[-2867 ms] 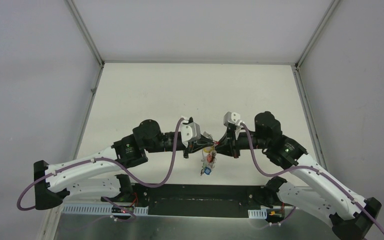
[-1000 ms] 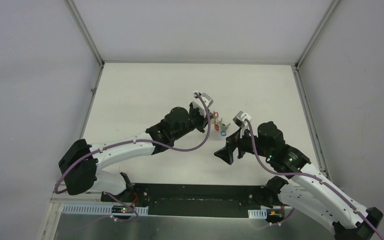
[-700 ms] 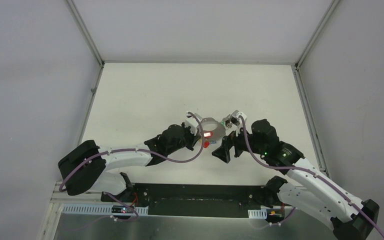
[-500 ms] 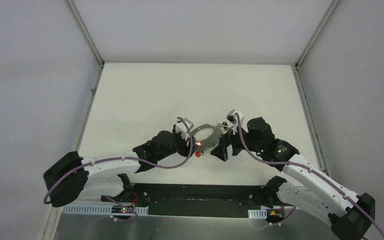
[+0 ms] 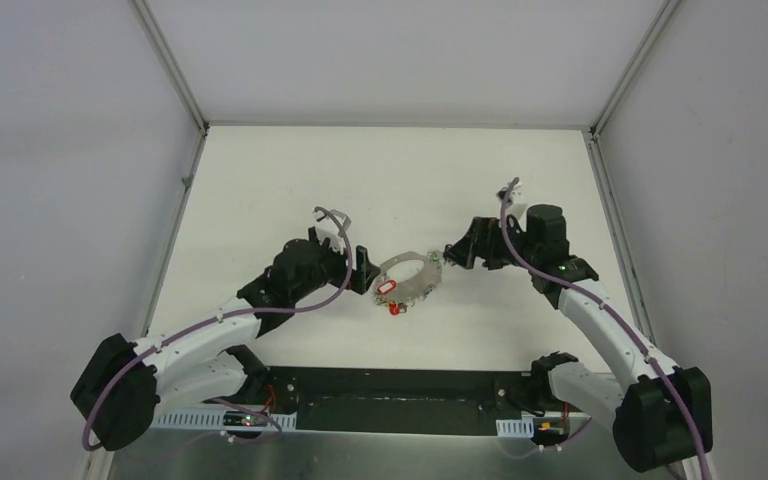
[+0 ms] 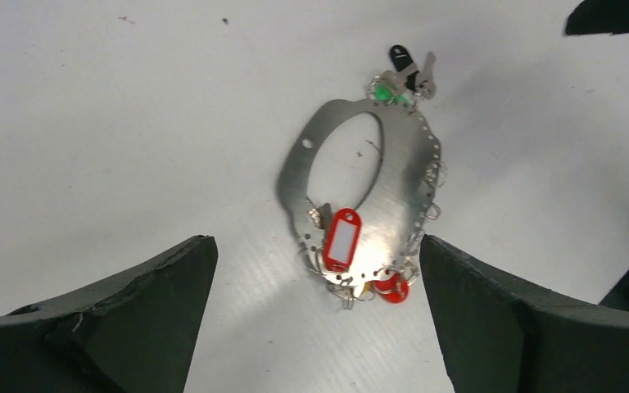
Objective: Put the keys on the keyring
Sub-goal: Place the keyring at the center of the board, then reset both arms
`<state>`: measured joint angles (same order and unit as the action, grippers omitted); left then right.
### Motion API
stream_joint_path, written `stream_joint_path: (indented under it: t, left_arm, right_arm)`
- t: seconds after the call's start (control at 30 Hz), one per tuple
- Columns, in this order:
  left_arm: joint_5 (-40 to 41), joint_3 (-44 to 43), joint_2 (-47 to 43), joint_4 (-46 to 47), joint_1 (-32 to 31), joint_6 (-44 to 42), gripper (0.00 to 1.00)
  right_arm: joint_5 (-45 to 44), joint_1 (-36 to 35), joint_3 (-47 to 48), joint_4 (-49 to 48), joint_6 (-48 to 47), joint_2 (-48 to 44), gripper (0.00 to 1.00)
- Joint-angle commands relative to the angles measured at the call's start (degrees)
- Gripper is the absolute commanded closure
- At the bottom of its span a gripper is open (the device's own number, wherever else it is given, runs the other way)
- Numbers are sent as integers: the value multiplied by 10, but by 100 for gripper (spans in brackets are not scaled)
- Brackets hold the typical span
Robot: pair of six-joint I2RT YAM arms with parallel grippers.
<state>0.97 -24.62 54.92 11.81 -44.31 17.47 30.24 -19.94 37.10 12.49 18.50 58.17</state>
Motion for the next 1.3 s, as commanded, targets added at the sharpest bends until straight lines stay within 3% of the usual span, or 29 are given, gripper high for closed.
stream_joint_path:
  t: [0.0, 0.17, 0.3, 0.43, 0.57, 0.7, 0.83, 1.0, 1.07, 1.2, 1.23, 1.27]
  left_arm:
    - [-129, -45, 40, -13, 98, 0, 1]
    - [-184, -43, 54, -6, 255, -18, 1]
    - [-137, -54, 46, -50, 317, -90, 1]
    - [-63, -43, 68, -32, 334, -165, 1]
    - [-58, -20, 123, 69, 360, -199, 1]
    - [-61, -13, 202, 121, 373, -203, 1]
    - [-63, 3, 221, 204, 376, -254, 1]
    - [-75, 97, 314, 488, 404, -249, 1]
    - [-83, 79, 297, 417, 405, -247, 1]
    - [-77, 60, 304, 395, 405, -248, 1]
    - [-61, 56, 306, 392, 405, -242, 1]
    - [-40, 44, 303, 365, 405, -233, 1]
  right_arm:
    - [1, 110, -27, -58, 24, 7, 0]
    - [-115, 187, -57, -69, -9, 9, 0]
    - [-236, 190, -95, -122, -39, -4, 0]
    - [-291, 190, -135, -215, -109, -10, 0]
    - [-340, 190, -201, -341, -145, 26, 0]
    - [-327, 190, -219, -432, -161, 47, 0]
    - [-350, 190, -216, -497, -161, 94, 0]
    - [-347, 190, -203, -572, -170, 168, 0]
    - [-341, 190, -206, -618, -171, 204, 0]
    - [-343, 191, -209, -716, -171, 299, 0]
    - [-355, 190, -204, -721, -169, 303, 0]
    - [-375, 191, -191, -653, -154, 288, 0]
